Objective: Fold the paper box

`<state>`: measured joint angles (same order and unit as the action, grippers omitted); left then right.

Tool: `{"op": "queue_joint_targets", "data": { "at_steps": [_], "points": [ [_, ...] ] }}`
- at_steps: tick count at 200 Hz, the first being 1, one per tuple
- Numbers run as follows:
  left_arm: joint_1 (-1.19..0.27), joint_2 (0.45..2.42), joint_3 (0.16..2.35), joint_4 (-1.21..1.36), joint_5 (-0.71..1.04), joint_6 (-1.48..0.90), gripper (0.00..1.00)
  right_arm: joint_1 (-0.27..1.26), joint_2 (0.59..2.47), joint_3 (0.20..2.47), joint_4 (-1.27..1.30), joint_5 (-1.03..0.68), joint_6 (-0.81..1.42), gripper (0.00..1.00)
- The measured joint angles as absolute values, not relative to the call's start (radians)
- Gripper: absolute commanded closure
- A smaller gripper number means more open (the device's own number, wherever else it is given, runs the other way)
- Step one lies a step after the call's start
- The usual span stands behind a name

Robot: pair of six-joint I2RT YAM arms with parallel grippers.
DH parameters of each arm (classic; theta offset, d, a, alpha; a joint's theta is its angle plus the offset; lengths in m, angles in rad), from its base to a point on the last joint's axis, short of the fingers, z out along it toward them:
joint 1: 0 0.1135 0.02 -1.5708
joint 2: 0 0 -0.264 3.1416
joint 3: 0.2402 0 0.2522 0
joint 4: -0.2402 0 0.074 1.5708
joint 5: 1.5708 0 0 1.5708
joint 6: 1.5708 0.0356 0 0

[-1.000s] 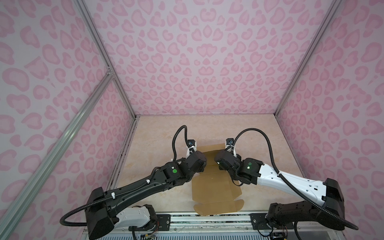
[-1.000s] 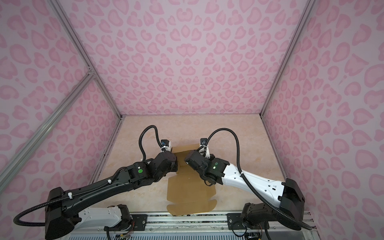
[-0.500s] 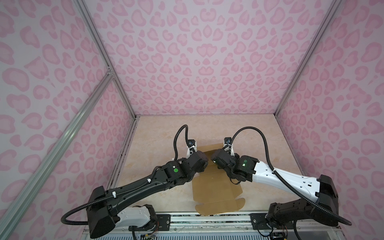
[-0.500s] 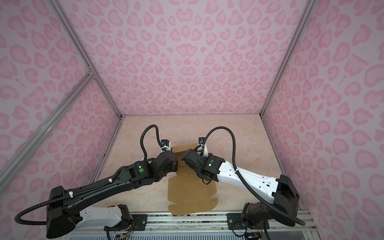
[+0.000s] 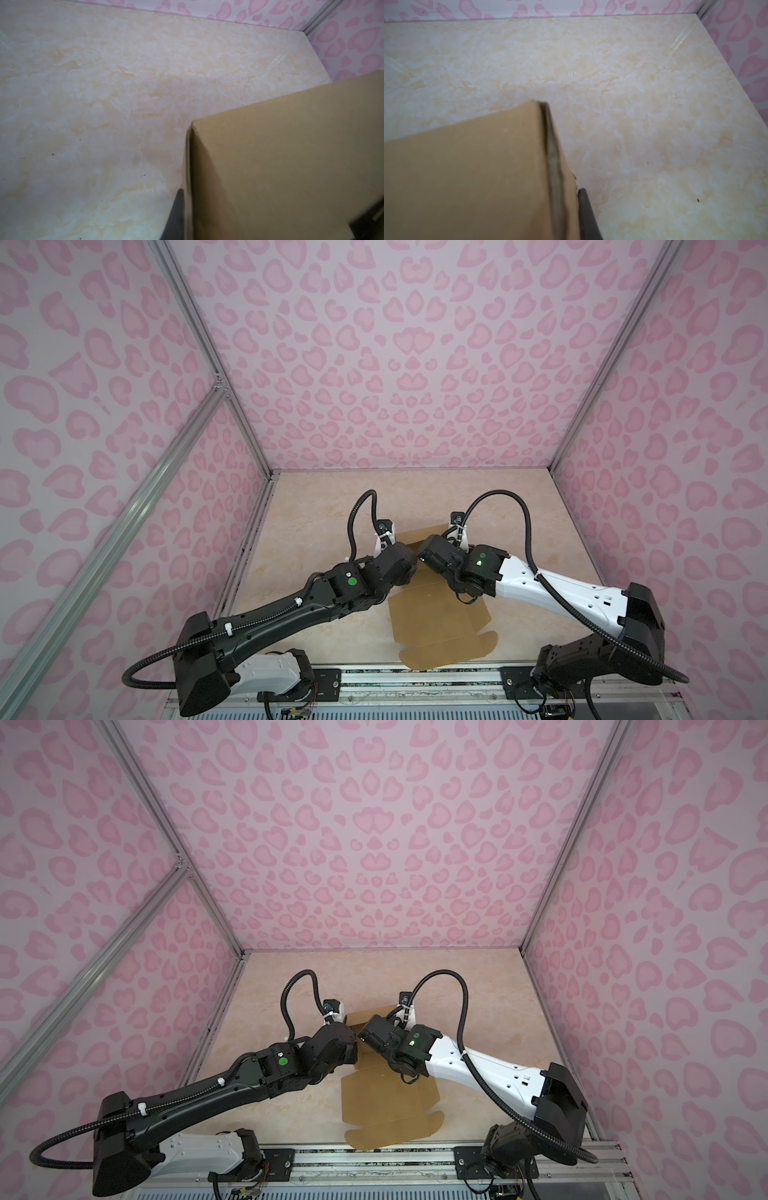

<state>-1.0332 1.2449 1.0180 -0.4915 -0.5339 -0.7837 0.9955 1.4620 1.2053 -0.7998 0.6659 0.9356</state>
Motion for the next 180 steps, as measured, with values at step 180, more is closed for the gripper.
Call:
{"op": "queue_joint_targets", "data": {
  "at_steps": [180],
  "points": [
    [-1.034,1.273,1.045,-0.501,-0.545,-0.791,0.97,1.026,1.466,1.229,-0.855,0.698,0.931,1.0]
  ]
}}
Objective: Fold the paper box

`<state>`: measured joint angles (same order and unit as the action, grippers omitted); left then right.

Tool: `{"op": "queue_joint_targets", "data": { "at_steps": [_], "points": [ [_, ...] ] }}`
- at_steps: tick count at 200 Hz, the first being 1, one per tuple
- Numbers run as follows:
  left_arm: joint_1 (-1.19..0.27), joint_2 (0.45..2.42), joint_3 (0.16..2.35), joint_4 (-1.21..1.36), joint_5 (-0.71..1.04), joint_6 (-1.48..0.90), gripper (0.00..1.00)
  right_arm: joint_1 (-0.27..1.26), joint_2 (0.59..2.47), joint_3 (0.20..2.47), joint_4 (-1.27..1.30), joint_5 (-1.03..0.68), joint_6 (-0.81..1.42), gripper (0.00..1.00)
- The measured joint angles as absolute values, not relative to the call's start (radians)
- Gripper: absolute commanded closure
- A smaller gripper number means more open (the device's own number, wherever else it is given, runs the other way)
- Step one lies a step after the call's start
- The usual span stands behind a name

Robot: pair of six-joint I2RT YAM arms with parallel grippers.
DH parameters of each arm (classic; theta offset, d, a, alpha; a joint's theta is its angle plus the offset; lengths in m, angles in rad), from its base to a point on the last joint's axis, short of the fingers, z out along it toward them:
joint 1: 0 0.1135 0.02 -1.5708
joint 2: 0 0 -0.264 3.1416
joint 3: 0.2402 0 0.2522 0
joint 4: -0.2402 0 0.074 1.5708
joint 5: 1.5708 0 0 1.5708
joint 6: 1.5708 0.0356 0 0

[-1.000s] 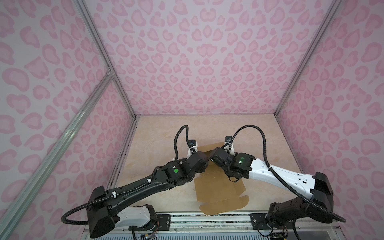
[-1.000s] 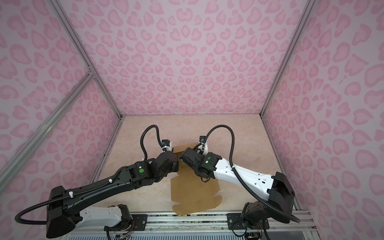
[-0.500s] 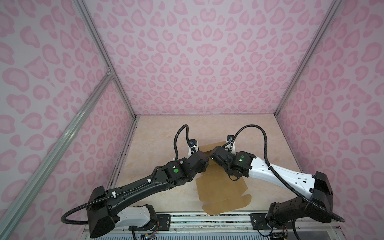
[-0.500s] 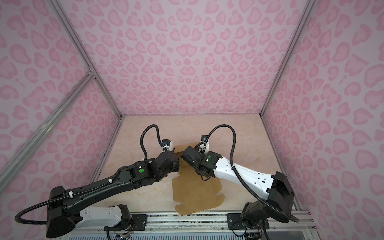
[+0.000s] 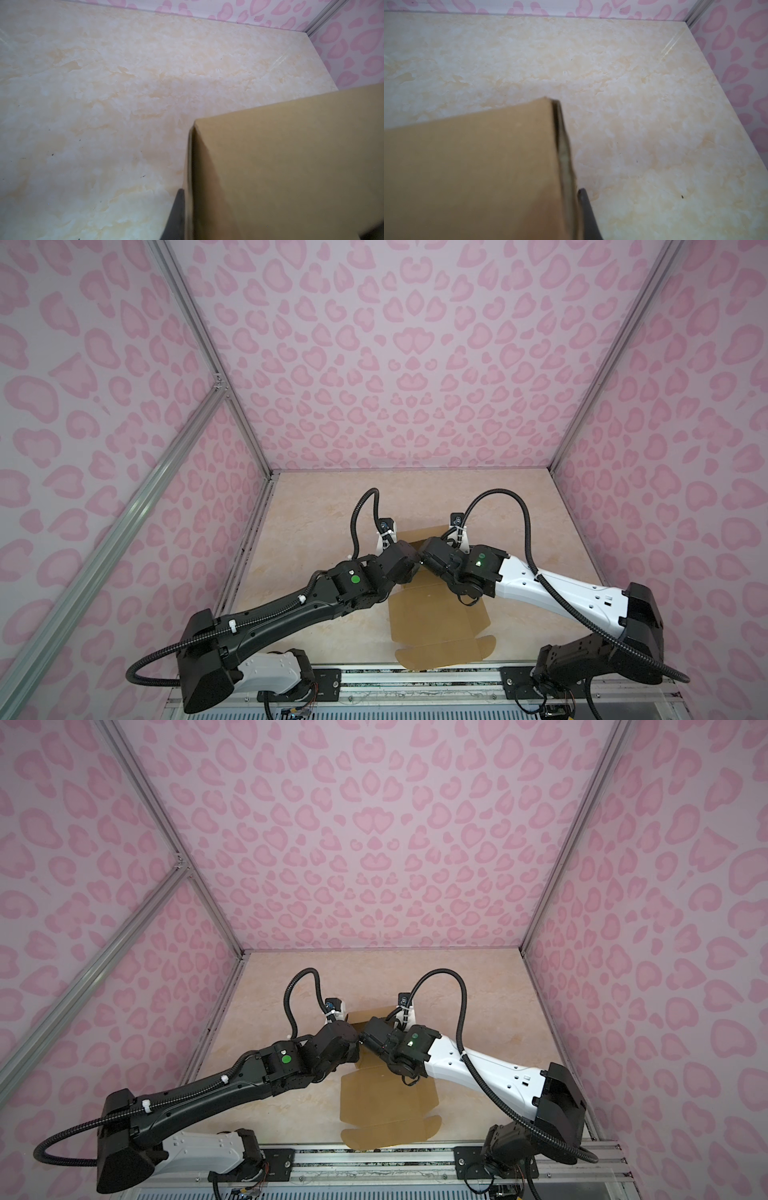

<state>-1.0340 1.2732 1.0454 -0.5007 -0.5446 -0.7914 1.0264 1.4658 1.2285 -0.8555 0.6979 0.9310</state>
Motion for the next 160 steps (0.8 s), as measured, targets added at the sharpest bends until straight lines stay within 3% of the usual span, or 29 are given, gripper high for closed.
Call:
{"op": "queue_joint_targets", "data": {
  "at_steps": [47,93,160],
  "points": [
    [-1.035,1.273,1.045,-0.511,-0.557,-0.794,0.97,1.032,1.433,1.201,-0.825,0.678,0.91,1.0],
    [-1.035,1.277,1.045,-0.522,-0.572,-0.802,0.97,1.036,1.39,1.168,-0.783,0.643,0.887,0.87],
    [-1.035,1.277,1.045,-0.529,-0.587,-0.81,0.97,1.041,1.361,1.147,-0.759,0.623,0.885,0.82]
  ]
}}
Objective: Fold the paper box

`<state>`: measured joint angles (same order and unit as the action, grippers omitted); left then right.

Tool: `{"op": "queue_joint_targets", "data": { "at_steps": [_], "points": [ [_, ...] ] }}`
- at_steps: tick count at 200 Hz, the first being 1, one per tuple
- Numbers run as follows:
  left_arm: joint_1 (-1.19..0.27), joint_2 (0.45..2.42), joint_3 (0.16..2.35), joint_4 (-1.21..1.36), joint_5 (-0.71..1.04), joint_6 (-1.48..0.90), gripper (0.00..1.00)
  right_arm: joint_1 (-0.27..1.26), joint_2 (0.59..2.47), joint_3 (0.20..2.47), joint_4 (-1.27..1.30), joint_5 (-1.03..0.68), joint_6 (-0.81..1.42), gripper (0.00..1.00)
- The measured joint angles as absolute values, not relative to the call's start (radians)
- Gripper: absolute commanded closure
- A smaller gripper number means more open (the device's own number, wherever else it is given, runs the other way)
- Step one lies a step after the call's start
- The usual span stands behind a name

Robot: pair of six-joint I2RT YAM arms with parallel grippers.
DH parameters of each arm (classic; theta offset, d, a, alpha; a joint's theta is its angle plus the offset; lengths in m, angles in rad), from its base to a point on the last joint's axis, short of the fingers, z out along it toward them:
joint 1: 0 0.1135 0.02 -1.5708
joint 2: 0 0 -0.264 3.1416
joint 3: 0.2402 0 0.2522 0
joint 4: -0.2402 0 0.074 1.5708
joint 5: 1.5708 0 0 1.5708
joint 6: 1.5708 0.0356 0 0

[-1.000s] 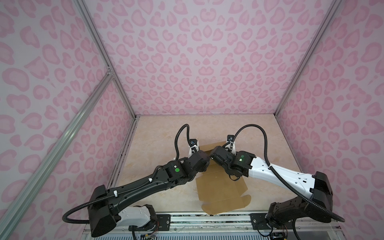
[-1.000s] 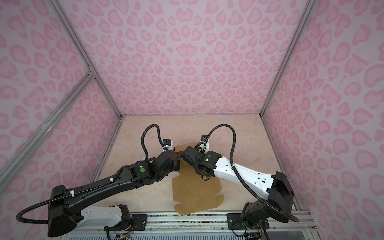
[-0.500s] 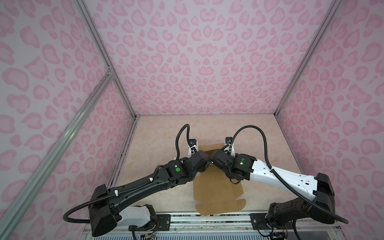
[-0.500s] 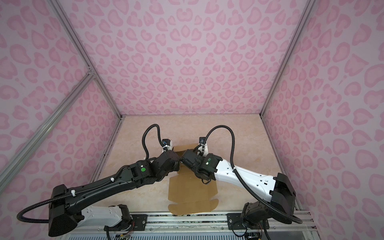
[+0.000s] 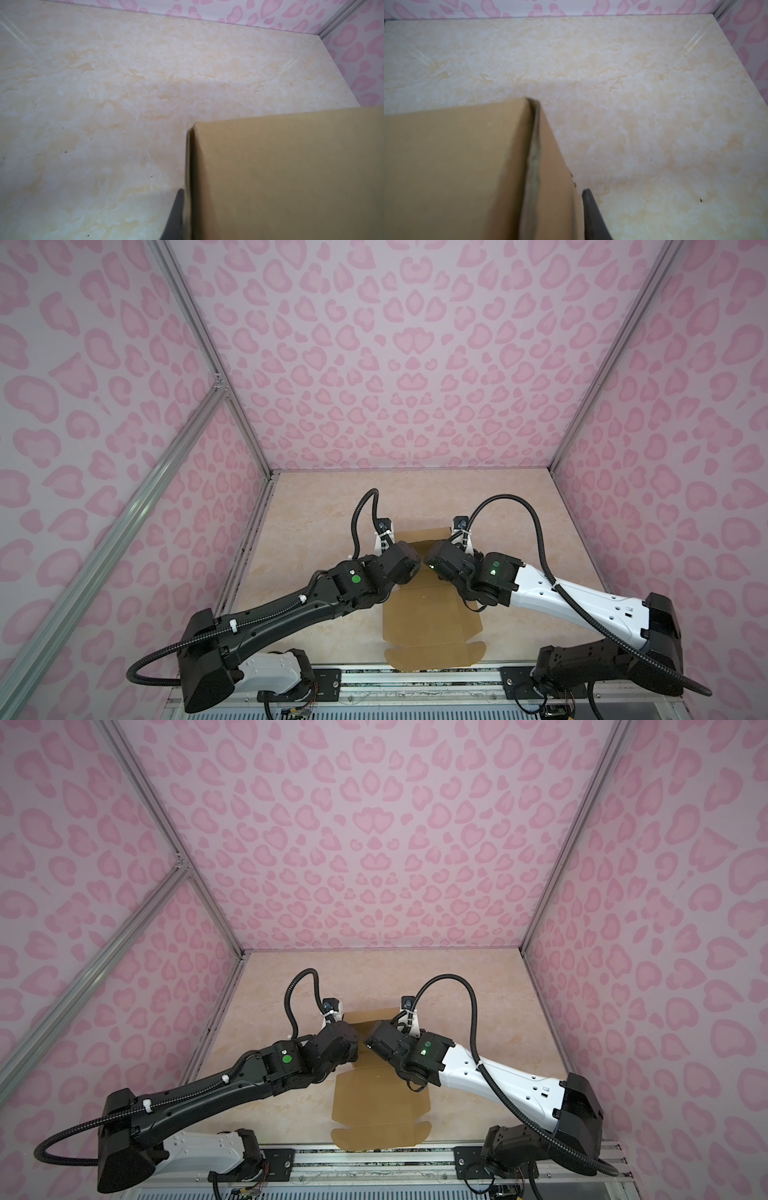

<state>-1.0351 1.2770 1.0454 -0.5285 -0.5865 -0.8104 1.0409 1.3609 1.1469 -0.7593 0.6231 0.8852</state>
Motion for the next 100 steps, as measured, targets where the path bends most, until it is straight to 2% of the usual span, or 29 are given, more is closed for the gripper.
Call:
{"op": "queue_joint_targets", "data": {
  "at_steps": [50,100],
  "points": [
    [-1.035,1.288,1.047,-0.536,-0.593,-0.817,0.97,1.045,1.362,1.147,-0.757,0.608,0.881,0.82],
    [-1.034,1.291,1.047,-0.54,-0.596,-0.818,0.81,1.052,1.369,1.147,-0.757,0.608,0.882,0.88]
  ]
}}
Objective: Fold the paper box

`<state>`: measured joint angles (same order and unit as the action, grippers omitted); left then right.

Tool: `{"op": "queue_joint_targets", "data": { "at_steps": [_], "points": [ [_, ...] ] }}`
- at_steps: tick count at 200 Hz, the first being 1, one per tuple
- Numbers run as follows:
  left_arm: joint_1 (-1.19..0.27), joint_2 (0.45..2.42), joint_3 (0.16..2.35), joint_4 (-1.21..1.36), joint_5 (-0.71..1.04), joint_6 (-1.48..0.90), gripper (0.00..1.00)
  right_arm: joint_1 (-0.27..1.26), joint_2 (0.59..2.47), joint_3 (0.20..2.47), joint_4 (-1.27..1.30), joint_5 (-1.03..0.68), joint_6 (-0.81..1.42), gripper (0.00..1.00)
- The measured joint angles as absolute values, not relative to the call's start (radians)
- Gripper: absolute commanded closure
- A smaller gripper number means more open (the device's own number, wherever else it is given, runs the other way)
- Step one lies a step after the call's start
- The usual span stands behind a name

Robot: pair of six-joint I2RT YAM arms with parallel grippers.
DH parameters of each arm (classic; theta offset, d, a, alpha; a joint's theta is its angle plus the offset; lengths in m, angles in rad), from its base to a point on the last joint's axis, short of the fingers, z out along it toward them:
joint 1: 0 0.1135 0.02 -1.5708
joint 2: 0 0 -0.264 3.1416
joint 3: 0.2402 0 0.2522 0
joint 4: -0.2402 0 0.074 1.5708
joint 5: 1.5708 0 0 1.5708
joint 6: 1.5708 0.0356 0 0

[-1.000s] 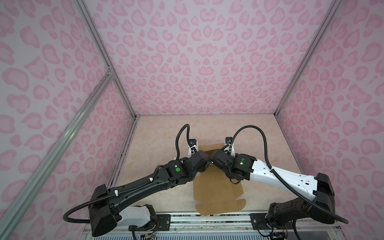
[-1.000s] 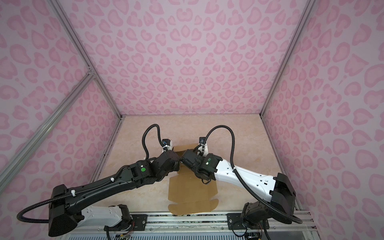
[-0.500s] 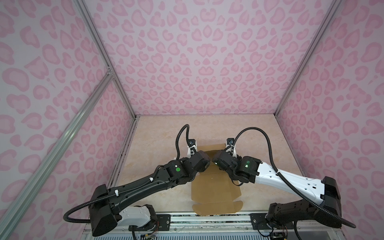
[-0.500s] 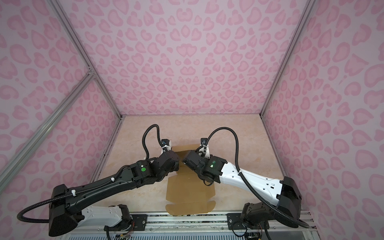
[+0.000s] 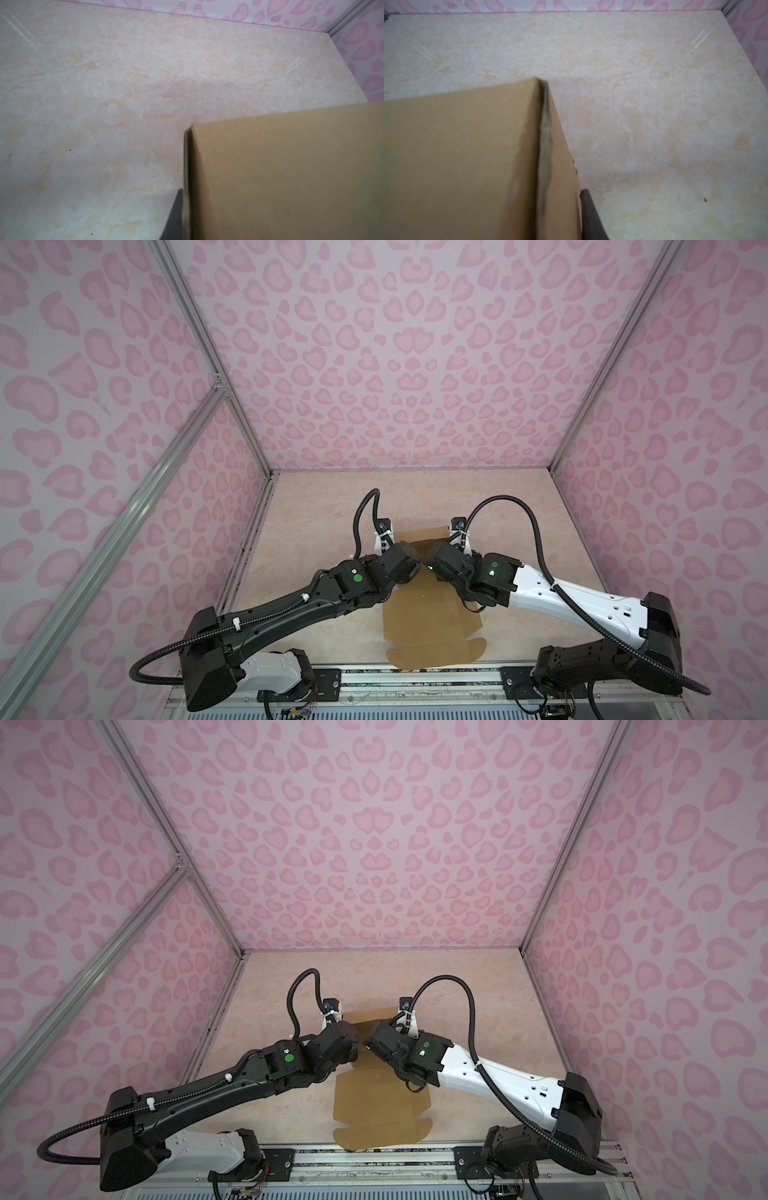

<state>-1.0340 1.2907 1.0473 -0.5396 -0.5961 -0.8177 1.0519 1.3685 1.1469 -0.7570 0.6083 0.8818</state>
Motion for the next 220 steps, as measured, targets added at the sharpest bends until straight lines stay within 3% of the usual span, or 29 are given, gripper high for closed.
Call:
{"op": "queue_joint_targets", "data": {
  "at_steps": [33,123,131,190,220],
  "points": [
    [-1.034,1.29,1.047,-0.544,-0.598,-0.818,0.71,1.052,1.369,1.147,-0.76,0.609,0.882,0.91],
    [-1.034,1.199,0.96,-0.54,-0.586,-0.817,0.65,1.051,1.36,1.147,-0.769,0.638,0.882,0.96],
    [-1.034,1.18,0.937,-0.531,-0.579,-0.815,0.57,1.051,1.356,1.147,-0.768,0.639,0.882,0.97],
    [-1.033,1.018,0.787,-0.391,-0.506,-0.665,0.44,1.049,1.346,1.147,-0.768,0.634,0.87,1.0],
    [-1.027,0.984,0.738,-0.318,-0.483,-0.59,0.44,1.05,1.344,1.147,-0.766,0.626,0.863,1.0]
  ]
}}
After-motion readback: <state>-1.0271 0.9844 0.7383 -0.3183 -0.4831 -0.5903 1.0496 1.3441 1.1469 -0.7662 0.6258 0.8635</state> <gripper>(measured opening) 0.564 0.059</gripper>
